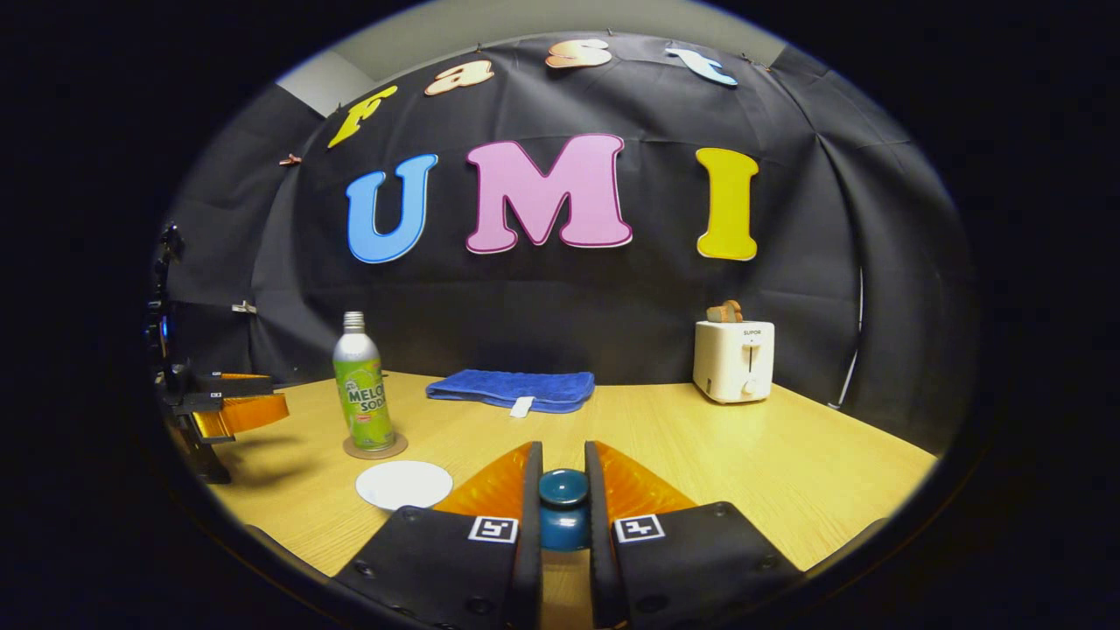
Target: Open the teacup lid with one hand, grasp the water bottle and pour water into the teacup with the other hand; after pouring, place the water bottle on the coaster and then close the teacup lid.
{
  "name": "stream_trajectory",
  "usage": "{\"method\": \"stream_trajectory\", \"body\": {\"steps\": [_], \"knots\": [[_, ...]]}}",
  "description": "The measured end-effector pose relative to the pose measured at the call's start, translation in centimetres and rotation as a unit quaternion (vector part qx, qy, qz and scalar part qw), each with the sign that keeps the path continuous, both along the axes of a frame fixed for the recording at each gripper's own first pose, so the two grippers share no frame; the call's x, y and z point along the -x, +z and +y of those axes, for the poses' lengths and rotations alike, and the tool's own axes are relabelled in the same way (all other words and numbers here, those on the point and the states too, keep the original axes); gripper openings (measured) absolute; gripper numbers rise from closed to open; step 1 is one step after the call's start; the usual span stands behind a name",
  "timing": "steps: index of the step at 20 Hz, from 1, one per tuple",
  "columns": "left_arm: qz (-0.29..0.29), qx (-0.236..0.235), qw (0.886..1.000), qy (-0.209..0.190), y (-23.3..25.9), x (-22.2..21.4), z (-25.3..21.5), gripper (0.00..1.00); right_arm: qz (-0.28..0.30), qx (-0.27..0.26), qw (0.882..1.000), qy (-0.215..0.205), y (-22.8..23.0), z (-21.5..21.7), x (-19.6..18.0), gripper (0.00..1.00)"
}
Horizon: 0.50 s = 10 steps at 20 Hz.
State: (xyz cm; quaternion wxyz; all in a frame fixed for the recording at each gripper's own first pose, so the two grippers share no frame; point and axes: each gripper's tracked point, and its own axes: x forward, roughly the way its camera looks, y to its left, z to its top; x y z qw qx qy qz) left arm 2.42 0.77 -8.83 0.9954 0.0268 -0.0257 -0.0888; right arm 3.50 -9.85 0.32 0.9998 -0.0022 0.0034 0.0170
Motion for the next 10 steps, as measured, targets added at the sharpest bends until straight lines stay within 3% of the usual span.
{"method": "stream_trajectory", "body": {"steps": [4, 10], "knots": [[0.005, 0.022, 1.0, 0.008, -0.1, 0.3, 0.4, 0.96, 0.014, -0.02, 0.999, 0.038, -0.1, 3.6, 0.1, 0.25], [0.006, 0.021, 0.999, 0.033, -0.1, 0.2, 1.2, 0.96, 0.023, 0.009, 0.995, 0.095, 0.4, 10.2, -1.7, 0.25]]}}
